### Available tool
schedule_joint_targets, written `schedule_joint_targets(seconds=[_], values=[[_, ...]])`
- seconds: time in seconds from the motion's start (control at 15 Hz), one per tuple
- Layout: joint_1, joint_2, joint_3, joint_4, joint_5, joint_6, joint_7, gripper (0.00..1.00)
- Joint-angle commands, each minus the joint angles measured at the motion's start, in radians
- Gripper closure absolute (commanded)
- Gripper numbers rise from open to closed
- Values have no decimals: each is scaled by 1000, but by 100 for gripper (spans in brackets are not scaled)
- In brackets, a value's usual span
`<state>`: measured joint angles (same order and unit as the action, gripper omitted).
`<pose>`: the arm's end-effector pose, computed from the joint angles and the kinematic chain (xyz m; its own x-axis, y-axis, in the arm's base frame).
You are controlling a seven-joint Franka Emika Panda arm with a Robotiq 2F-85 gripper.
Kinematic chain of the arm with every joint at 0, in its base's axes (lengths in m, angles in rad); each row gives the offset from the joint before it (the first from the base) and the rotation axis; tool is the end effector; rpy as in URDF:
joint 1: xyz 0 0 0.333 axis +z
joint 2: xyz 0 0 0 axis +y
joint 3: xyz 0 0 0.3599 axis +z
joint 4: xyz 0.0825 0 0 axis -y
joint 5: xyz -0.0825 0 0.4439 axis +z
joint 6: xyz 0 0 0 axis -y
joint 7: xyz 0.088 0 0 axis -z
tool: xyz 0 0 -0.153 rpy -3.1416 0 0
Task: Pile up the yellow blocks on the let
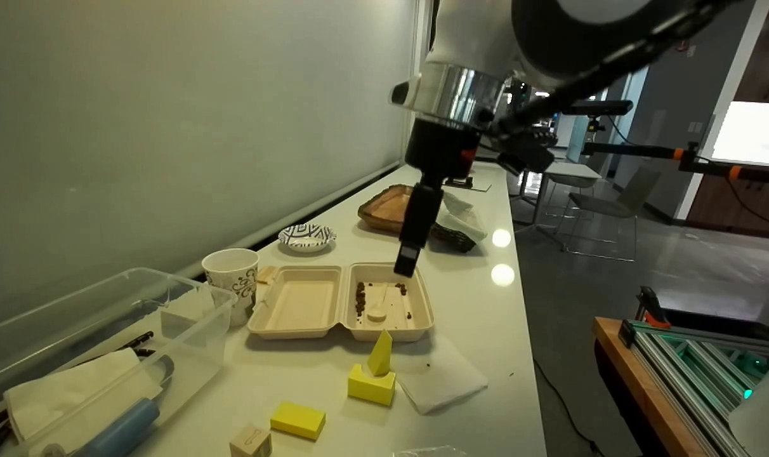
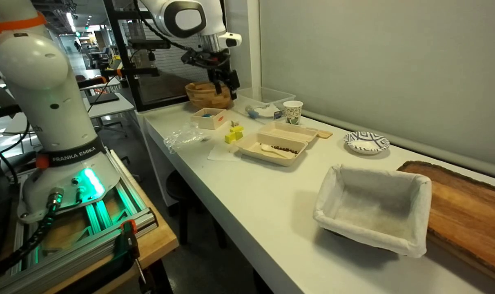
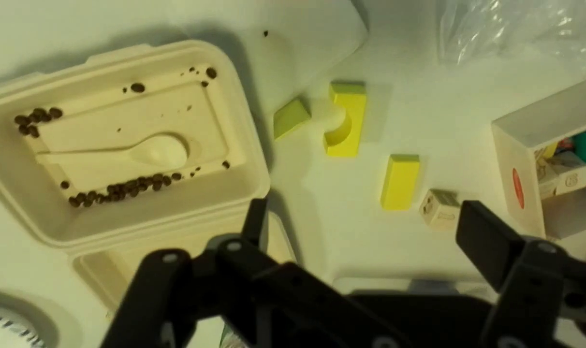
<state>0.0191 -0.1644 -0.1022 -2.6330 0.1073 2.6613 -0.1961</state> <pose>0.4777 -0.0389 0.2721 0.9799 0.0173 0.1986 0.0269 -0.9986 -0.0455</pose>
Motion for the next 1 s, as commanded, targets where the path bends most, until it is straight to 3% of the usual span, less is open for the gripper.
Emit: schedule_joint_targets(seconds=[0.0,0.53,0.93], values=[[-7,20,16,-7,3,10,1,0],[-14,11,15,9,2,10,1,0],[32,146,41,3,101,78,-89,0]])
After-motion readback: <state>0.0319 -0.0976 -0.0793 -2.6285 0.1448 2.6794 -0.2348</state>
